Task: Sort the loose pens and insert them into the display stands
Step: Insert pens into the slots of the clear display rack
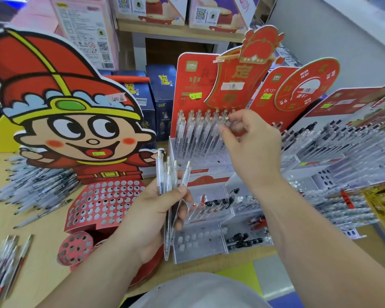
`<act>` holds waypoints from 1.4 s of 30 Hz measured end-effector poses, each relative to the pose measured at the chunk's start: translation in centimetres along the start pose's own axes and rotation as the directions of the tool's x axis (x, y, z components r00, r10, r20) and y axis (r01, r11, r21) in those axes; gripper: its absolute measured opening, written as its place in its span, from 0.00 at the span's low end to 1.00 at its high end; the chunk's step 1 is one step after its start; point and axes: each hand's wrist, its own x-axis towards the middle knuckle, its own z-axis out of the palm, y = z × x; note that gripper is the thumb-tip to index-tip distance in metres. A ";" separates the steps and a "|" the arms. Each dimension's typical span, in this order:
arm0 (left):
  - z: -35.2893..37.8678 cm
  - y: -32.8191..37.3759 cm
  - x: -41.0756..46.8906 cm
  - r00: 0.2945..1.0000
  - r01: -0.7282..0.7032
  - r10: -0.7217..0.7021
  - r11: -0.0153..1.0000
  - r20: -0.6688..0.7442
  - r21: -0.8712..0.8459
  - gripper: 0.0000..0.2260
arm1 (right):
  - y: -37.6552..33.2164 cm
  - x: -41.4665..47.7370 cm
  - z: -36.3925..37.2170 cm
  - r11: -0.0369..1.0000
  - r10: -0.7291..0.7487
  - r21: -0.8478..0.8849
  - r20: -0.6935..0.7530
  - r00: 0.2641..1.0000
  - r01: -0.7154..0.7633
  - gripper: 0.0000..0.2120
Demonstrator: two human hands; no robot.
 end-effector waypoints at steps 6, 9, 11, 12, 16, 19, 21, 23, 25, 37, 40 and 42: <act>-0.1 0.1 0.0 1.000 0.000 0.000 1.000 0.017 -0.030 0.07 | 0.3 0.1 -0.2 1.000 0.002 -0.028 -0.009 1.000 -0.002 0.07; -0.1 0.1 0.0 1.000 -0.007 0.007 1.000 0.026 -0.030 0.07 | 0.3 0.2 -0.2 0.999 0.030 -0.027 -0.017 0.999 -0.030 0.08; -0.2 0.1 0.0 1.000 -0.009 0.010 1.000 0.028 -0.024 0.07 | 0.2 0.2 -0.1 0.999 0.042 -0.031 0.002 0.999 -0.042 0.09; -0.2 0.1 -0.1 1.000 -0.009 0.009 1.000 0.027 -0.021 0.07 | 0.1 0.2 0.0 0.999 0.041 -0.034 0.012 0.999 -0.040 0.09; -0.3 0.1 -0.1 0.999 -0.003 0.003 1.000 0.033 -0.021 0.07 | 0.0 0.1 0.3 0.997 0.065 -0.049 0.013 0.998 -0.065 0.09; -0.3 0.2 -0.2 0.999 -0.002 0.003 1.000 0.041 -0.018 0.07 | 0.0 0.0 0.2 0.996 0.071 -0.048 0.014 0.997 -0.070 0.10; -0.3 0.2 -0.2 0.998 -0.013 0.013 1.000 0.060 -0.001 0.06 | -0.2 -0.2 -0.1 0.997 0.058 -0.042 0.003 0.998 -0.058 0.12; -0.2 0.4 -0.3 0.995 -0.026 0.025 1.000 0.099 0.015 0.05 | -0.5 -0.7 -0.6 0.999 0.034 -0.016 -0.010 0.999 -0.035 0.13; 0.0 0.5 -0.4 0.990 -0.029 0.027 0.999 0.140 0.015 0.08 | -1.0 -1.7 -1.4 0.996 0.060 0.066 0.047 0.997 -0.063 0.10; 3.5 -0.7 0.7 0.970 -0.013 -0.002 0.998 0.244 0.060 0.11 | 0.0 -5.1 -5.0 0.641 0.372 0.431 0.549 0.748 -0.635 0.05; 5.1 -1.2 0.9 0.976 -0.019 0.003 0.997 0.216 0.072 0.12 | 1.1 -5.0 -5.7 0.626 0.375 0.438 0.555 0.742 -0.645 0.08; 6.3 -1.4 1.0 0.981 -0.033 0.014 0.995 0.194 0.093 0.11 | 2.0 -4.6 -6.0 0.628 0.358 0.444 0.564 0.744 -0.639 0.07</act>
